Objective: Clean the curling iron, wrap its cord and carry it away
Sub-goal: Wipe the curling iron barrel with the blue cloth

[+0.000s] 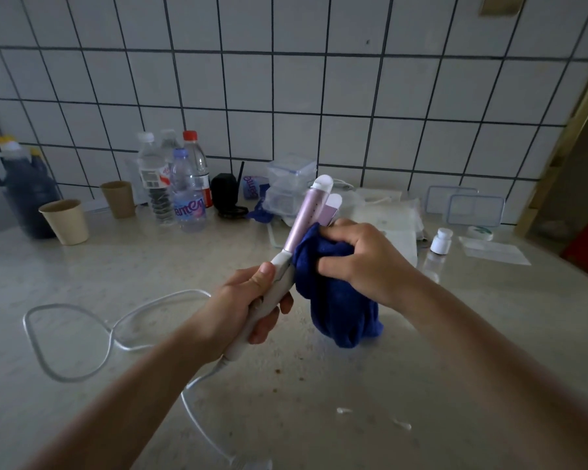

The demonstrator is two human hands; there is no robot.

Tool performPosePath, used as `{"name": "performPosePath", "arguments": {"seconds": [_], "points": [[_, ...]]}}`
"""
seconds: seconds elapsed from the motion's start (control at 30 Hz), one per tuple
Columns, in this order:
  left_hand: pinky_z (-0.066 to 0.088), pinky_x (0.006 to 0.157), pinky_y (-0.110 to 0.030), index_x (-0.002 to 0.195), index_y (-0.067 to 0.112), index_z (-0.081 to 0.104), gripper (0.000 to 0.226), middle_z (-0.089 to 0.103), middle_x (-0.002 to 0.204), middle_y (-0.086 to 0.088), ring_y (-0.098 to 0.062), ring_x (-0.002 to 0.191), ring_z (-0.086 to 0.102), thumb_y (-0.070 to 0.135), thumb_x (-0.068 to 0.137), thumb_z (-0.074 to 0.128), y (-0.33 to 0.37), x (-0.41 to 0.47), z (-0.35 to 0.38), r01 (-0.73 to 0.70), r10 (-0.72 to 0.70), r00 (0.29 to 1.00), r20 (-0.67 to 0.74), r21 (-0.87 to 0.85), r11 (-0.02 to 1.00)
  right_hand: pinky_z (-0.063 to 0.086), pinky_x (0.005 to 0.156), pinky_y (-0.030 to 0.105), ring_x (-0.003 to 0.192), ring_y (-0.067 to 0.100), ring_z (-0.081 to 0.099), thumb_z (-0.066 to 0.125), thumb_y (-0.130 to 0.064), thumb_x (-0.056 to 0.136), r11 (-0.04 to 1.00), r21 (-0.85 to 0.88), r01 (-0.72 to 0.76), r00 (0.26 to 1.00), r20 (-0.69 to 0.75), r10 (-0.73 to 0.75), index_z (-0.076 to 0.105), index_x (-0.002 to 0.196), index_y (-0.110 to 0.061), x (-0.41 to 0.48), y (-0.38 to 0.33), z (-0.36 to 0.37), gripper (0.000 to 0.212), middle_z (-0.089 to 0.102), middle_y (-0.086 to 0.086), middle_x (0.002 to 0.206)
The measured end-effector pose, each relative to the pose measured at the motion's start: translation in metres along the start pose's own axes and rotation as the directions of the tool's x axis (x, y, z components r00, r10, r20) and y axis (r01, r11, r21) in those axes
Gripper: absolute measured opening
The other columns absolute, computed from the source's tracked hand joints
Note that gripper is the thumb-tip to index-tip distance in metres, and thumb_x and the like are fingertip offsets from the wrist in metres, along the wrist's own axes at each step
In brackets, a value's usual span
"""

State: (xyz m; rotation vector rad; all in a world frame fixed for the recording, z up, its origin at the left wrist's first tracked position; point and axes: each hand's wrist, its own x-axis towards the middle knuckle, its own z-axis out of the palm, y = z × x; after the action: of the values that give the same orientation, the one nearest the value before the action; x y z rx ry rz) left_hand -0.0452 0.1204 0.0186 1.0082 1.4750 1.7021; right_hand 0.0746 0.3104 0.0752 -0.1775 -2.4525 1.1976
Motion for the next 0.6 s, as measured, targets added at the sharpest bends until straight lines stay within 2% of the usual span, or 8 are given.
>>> {"name": "performPosePath", "arguments": {"seconds": [0.1, 0.17, 0.27, 0.3, 0.37, 0.4, 0.5, 0.6], "points": [[0.038, 0.038, -0.024, 0.085, 0.003, 0.067, 0.054, 0.057, 0.072, -0.019, -0.014, 0.041, 0.043, 0.050, 0.098, 0.044, 0.004, 0.000, -0.001, 0.001, -0.001, 1.000, 0.006, 0.001, 1.000, 0.043, 0.079, 0.027, 0.087, 0.003, 0.061, 0.067, -0.039, 0.074, 1.000, -0.004, 0.016, 0.998, -0.063, -0.016, 0.072, 0.097, -0.047, 0.000, 0.003, 0.008, 0.024, 0.061, -0.016, 0.097], [0.037, 0.039, -0.025, 0.085, 0.000, 0.066, 0.058, 0.053, 0.066, -0.022, -0.017, 0.041, 0.041, 0.051, 0.099, 0.042, 0.010, -0.002, -0.002, -0.013, 0.012, 1.000, 0.017, 0.049, 0.999, 0.044, 0.080, 0.028, 0.089, 0.002, 0.061, 0.064, -0.046, 0.070, 0.999, -0.019, 0.033, 0.987, -0.156, -0.036, 0.073, 0.100, -0.045, 0.002, 0.004, 0.009, 0.032, 0.064, -0.016, 0.098], [0.036, 0.042, -0.026, 0.103, -0.013, 0.059, 0.068, 0.048, 0.076, -0.043, -0.021, 0.045, 0.039, 0.052, 0.099, 0.040, 0.013, -0.003, 0.002, -0.038, 0.034, 0.999, 0.025, 0.170, 0.985, 0.053, 0.091, 0.034, 0.098, 0.007, 0.069, 0.063, -0.035, 0.071, 0.999, 0.024, 0.041, 0.944, -0.329, -0.030, 0.075, 0.105, -0.040, 0.005, 0.004, -0.007, 0.036, 0.075, -0.011, 0.100], [0.037, 0.043, -0.027, 0.110, -0.015, 0.056, 0.070, 0.050, 0.080, -0.044, -0.022, 0.046, 0.039, 0.052, 0.099, 0.039, 0.013, -0.004, 0.004, -0.045, 0.038, 0.999, 0.035, 0.203, 0.978, 0.053, 0.090, 0.030, 0.099, 0.009, 0.071, 0.063, -0.028, 0.073, 0.998, 0.031, 0.046, 0.939, -0.343, -0.033, 0.076, 0.104, -0.038, 0.005, 0.005, -0.015, 0.034, 0.077, -0.009, 0.098], [0.038, 0.042, -0.028, 0.111, -0.014, 0.055, 0.068, 0.056, 0.081, -0.032, -0.021, 0.046, 0.042, 0.050, 0.101, 0.038, 0.013, -0.004, 0.008, -0.056, 0.046, 0.998, 0.048, 0.238, 0.970, 0.052, 0.080, 0.015, 0.092, 0.003, 0.072, 0.062, -0.024, 0.075, 0.999, 0.012, 0.043, 0.949, -0.312, -0.037, 0.076, 0.101, -0.039, 0.003, 0.006, -0.025, 0.033, 0.078, -0.013, 0.093], [0.038, 0.042, -0.029, 0.107, -0.013, 0.056, 0.065, 0.058, 0.079, -0.024, -0.019, 0.046, 0.043, 0.050, 0.103, 0.037, 0.013, -0.005, 0.009, -0.059, 0.048, 0.998, 0.050, 0.245, 0.968, 0.052, 0.078, 0.015, 0.090, 0.003, 0.072, 0.062, -0.025, 0.075, 0.999, 0.006, 0.033, 0.960, -0.279, -0.030, 0.076, 0.101, -0.040, 0.003, 0.006, -0.026, 0.033, 0.078, -0.013, 0.091], [0.037, 0.040, -0.028, 0.096, -0.006, 0.056, 0.056, 0.061, 0.074, -0.010, -0.017, 0.045, 0.043, 0.046, 0.105, 0.037, 0.014, -0.007, 0.010, -0.065, 0.061, 0.998, 0.029, 0.229, 0.971, 0.057, 0.087, 0.035, 0.092, 0.013, 0.075, 0.065, -0.029, 0.071, 0.999, 0.031, 0.010, 0.995, -0.100, -0.007, 0.077, 0.100, -0.043, 0.002, 0.005, -0.015, 0.034, 0.080, -0.008, 0.091], [0.035, 0.037, -0.025, 0.097, -0.004, 0.053, 0.052, 0.062, 0.076, -0.010, -0.018, 0.044, 0.042, 0.045, 0.107, 0.040, 0.010, -0.006, 0.004, -0.083, 0.085, 0.996, -0.001, 0.194, 0.977, 0.059, 0.090, 0.037, 0.094, 0.013, 0.076, 0.071, -0.023, 0.077, 0.997, 0.072, 0.012, 0.996, 0.086, -0.019, 0.078, 0.103, -0.041, 0.000, 0.003, -0.003, 0.032, 0.081, -0.004, 0.094]]}}
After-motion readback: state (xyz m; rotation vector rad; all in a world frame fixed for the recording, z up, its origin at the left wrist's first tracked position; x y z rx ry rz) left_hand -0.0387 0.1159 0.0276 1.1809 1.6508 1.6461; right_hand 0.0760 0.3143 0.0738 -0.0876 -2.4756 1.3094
